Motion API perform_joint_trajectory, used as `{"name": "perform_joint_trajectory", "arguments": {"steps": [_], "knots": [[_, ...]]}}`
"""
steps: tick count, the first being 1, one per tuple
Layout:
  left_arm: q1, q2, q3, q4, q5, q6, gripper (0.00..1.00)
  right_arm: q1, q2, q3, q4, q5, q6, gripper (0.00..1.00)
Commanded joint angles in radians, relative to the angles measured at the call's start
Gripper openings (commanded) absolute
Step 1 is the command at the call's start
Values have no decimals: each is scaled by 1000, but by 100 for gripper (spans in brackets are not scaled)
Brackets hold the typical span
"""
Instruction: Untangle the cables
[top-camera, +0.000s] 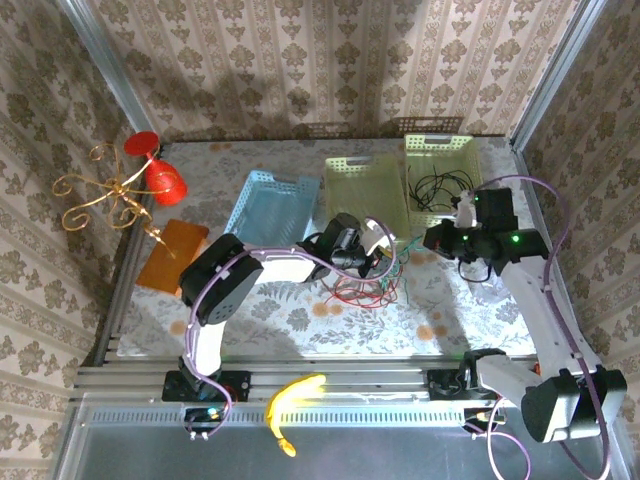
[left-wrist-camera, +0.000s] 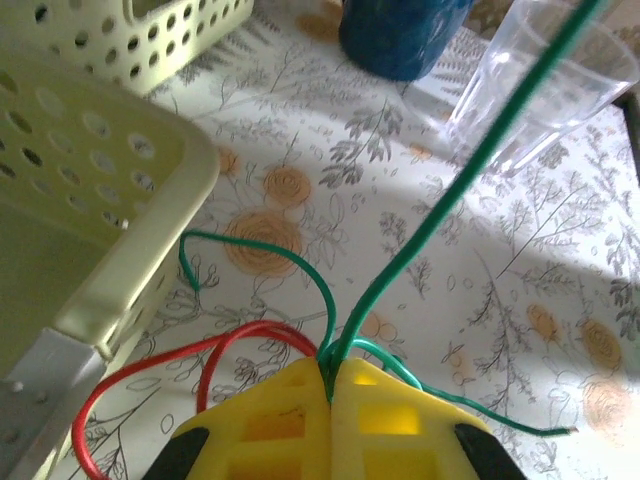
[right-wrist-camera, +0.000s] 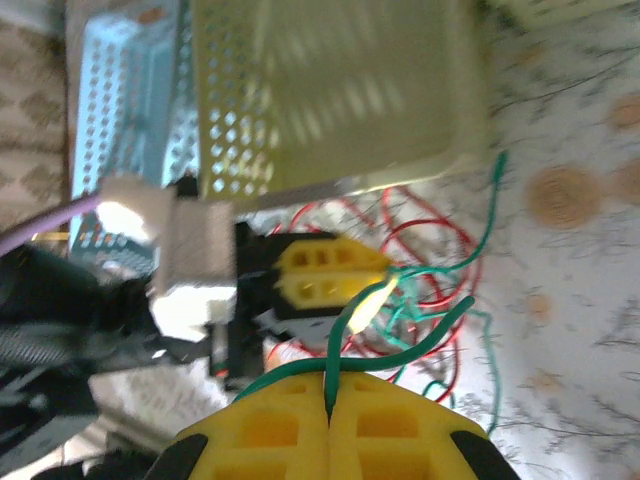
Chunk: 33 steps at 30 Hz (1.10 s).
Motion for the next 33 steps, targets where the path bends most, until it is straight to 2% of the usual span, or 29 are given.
{"name": "perform_joint_trajectory", "arguments": {"steps": [1,3,8,14,15,16,19,25,30,31,33], "knots": [[12,-6,-92,-131,-79,8,0,-39,-74,61,37,157,32,0],[15,-31,-130,-125,-84,12,0,-46,-77,62,33,192,36,0],[30,-76,-193,-129,-78,12,0,-51,-61,60,49,157,45,0],[49,-116,-246,-165,-86,27,0,-64,-66,66,62,202,57,0],[51,-123,-255,-166,-86,29,1,-66,-67,68,62,206,56,0],[55,-131,-270,-165,-87,32,7,-68,-67,70,61,211,51,0],[62,-151,-301,-155,-84,31,17,-71,-57,73,59,192,35,0],[64,-144,-316,-150,-103,26,16,-71,-49,71,73,159,32,0],[60,-153,-311,-125,-100,15,16,-69,-44,73,90,80,15,0],[56,-164,-307,-121,-100,17,17,-69,-43,70,94,65,14,0],[50,-190,-299,-103,-95,22,27,-64,-43,66,101,34,10,0]]}}
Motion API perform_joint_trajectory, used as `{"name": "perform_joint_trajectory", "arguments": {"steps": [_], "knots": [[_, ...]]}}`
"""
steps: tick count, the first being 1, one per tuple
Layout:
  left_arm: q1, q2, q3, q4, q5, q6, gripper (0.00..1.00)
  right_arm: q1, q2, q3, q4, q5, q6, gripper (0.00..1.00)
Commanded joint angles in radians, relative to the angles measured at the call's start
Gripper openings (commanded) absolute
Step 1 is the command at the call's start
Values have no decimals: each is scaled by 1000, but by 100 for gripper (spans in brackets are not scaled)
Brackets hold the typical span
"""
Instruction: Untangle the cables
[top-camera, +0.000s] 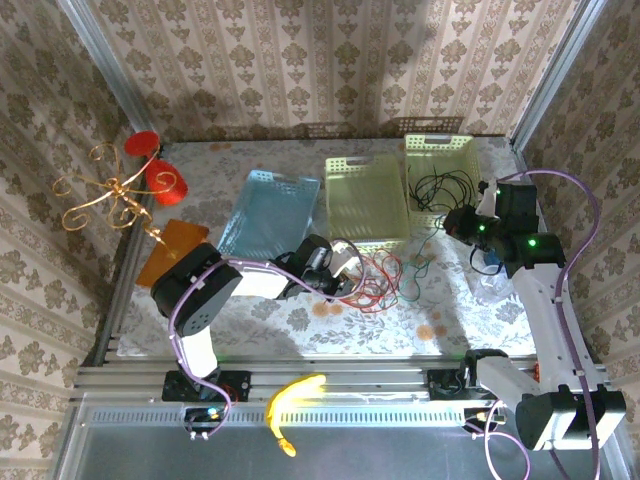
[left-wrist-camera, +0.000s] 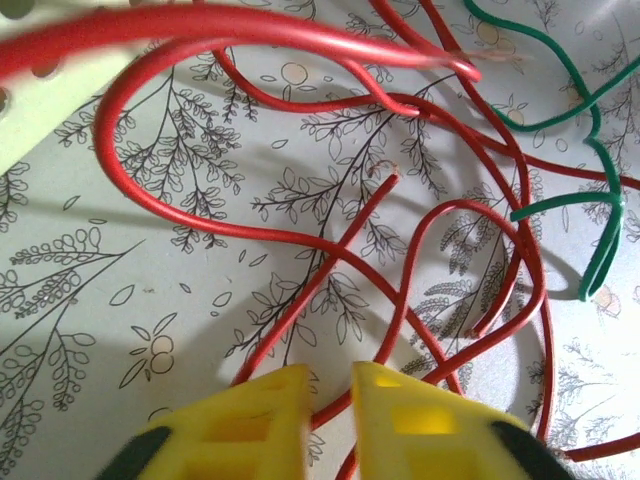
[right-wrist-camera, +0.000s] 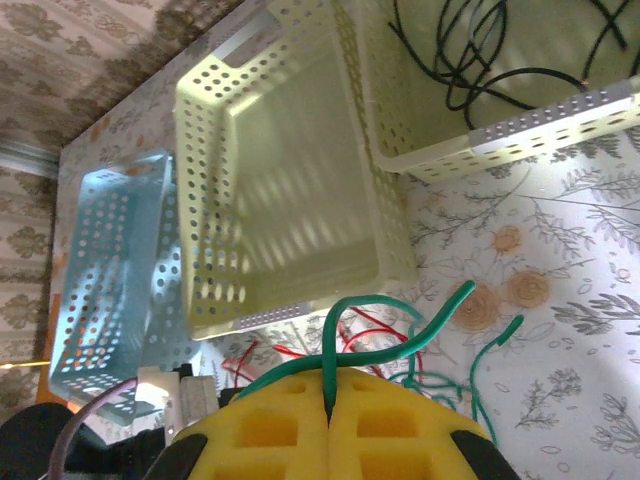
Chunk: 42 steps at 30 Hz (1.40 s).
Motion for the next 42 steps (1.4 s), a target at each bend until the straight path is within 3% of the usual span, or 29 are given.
{"name": "perform_joint_trajectory", "arguments": {"steps": [1,9,12,27,35,36,40,42], "knots": [[-14,-48,24,-9,-7,6,30,12,-4,15,33,-86,-23,0],[-61,-108,162,-48,44,81,53,99,14,36,47,-189,-42,0],[-81,-91,215,-72,83,102,57,130,22,46,61,-190,-28,0],[-96,30,279,-97,78,119,40,148,22,49,116,-207,24,0],[-94,87,317,-3,86,64,42,148,15,39,143,-239,55,0],[-94,93,323,-2,77,61,38,148,14,39,144,-241,56,0],[-91,115,336,5,44,56,4,148,7,47,134,-234,54,0],[-88,112,326,4,21,47,0,145,4,53,131,-222,52,0]]}}
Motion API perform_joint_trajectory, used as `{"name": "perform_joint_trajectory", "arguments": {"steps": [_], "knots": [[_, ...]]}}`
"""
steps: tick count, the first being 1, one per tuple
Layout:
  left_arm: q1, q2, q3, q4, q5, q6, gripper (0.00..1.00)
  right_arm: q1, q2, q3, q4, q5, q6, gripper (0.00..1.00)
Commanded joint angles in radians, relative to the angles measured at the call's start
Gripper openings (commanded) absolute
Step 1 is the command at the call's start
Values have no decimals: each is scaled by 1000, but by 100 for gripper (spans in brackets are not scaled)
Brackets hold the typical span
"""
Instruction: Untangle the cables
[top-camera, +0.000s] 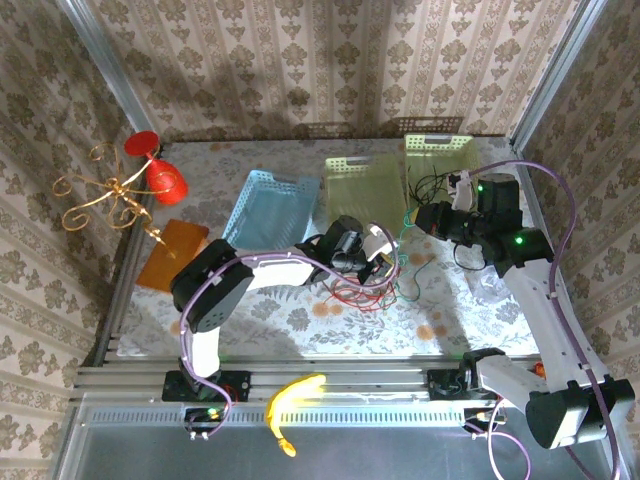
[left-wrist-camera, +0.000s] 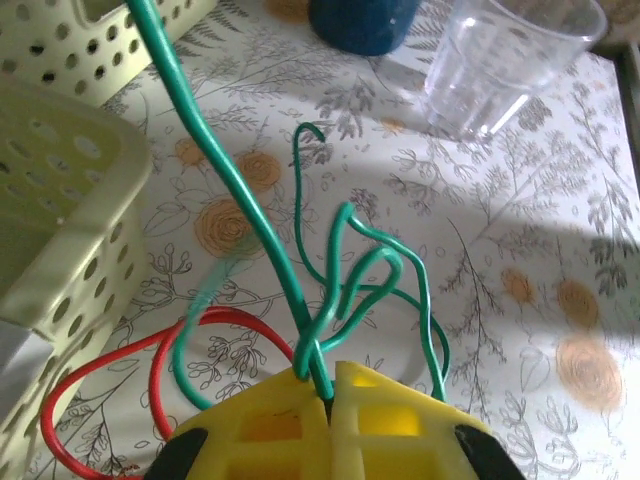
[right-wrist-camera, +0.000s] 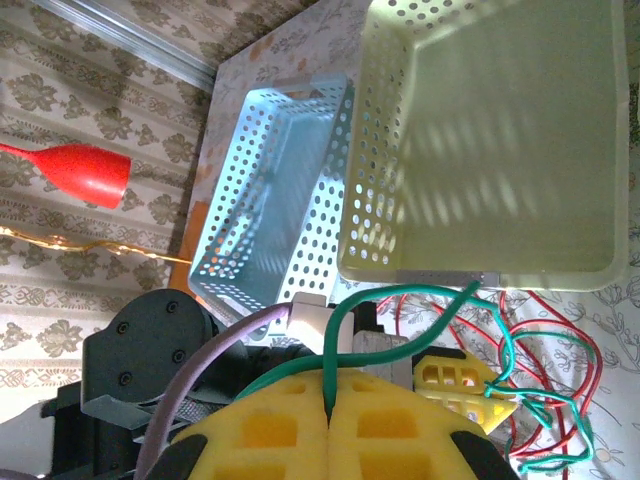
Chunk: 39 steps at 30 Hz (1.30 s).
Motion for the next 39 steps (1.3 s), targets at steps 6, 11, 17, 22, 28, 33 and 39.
{"name": "perform_joint_trajectory", "arguments": {"steps": [6,11,17,22,28,33,39], "knots": [[42,-58,-121,62,-86,-59,0,-26,-60,51,-15,118,6,0],[74,-155,-261,65,-94,-74,0,-64,-115,27,-18,273,19,0],[78,-234,-323,40,-51,-59,26,-46,-97,-18,87,81,50,0],[79,-252,-318,39,-22,-59,55,42,-88,-52,158,43,81,0],[77,-236,-283,30,14,-60,68,72,-84,-73,185,76,106,0],[70,-204,-271,68,-28,-59,71,78,-83,-57,193,67,111,0],[72,-121,-237,147,-72,-76,69,75,-83,-38,190,52,132,0]]}}
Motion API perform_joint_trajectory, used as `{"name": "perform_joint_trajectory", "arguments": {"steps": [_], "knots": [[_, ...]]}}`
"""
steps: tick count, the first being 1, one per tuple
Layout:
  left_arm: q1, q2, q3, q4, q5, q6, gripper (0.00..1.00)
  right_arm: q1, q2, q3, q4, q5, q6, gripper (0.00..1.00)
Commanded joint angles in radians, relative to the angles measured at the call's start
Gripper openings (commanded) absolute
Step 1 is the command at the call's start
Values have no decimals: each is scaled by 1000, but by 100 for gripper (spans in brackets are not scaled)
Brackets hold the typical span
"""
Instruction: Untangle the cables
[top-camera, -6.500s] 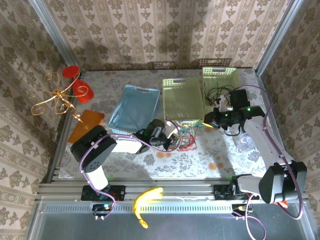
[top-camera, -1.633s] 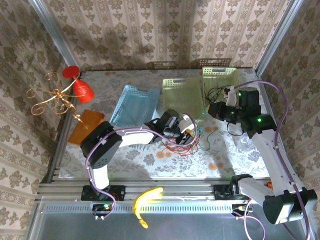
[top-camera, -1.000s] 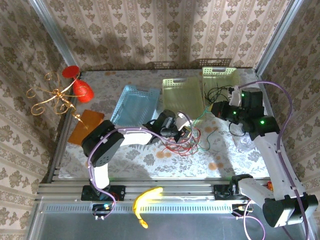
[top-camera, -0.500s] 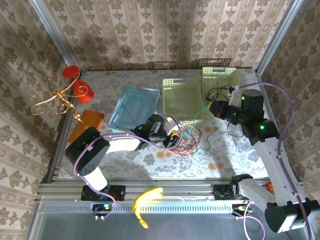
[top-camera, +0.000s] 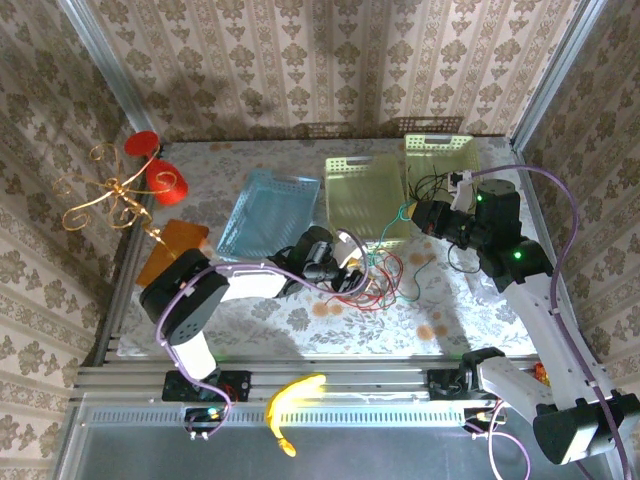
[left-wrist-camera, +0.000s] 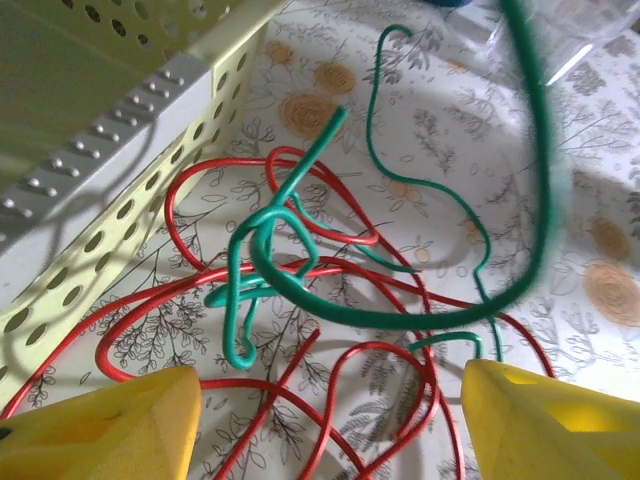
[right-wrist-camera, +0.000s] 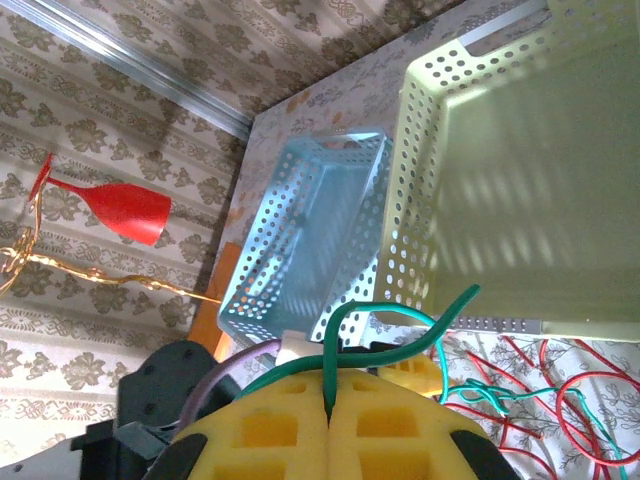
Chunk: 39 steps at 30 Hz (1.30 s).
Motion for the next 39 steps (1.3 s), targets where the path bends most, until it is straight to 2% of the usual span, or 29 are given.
{"name": "perform_joint_trajectory", "arguments": {"steps": [1,4,6,13,16,17,23,29,39], "knots": [[-1,51,38,79,-31,-23,69,1,-3,28,35,-41,34,0],[1,82,53,138,-48,-45,67,-16,-7,26,60,-79,81,0],[0,95,57,182,-53,-63,61,-37,-13,20,89,-115,117,0],[-3,119,79,263,-28,-101,24,-93,-22,12,119,-208,181,0],[-2,117,80,276,-24,-115,2,-101,-23,10,113,-217,185,0],[-2,113,79,277,-24,-118,0,-102,-23,10,110,-217,187,0],[-2,79,52,210,-46,-99,0,-118,-28,35,102,-218,176,0],[22,54,-43,180,-64,-110,0,-172,-26,114,62,-245,158,0],[47,-12,-162,161,-73,-107,0,-191,0,196,156,-159,163,0]]}}
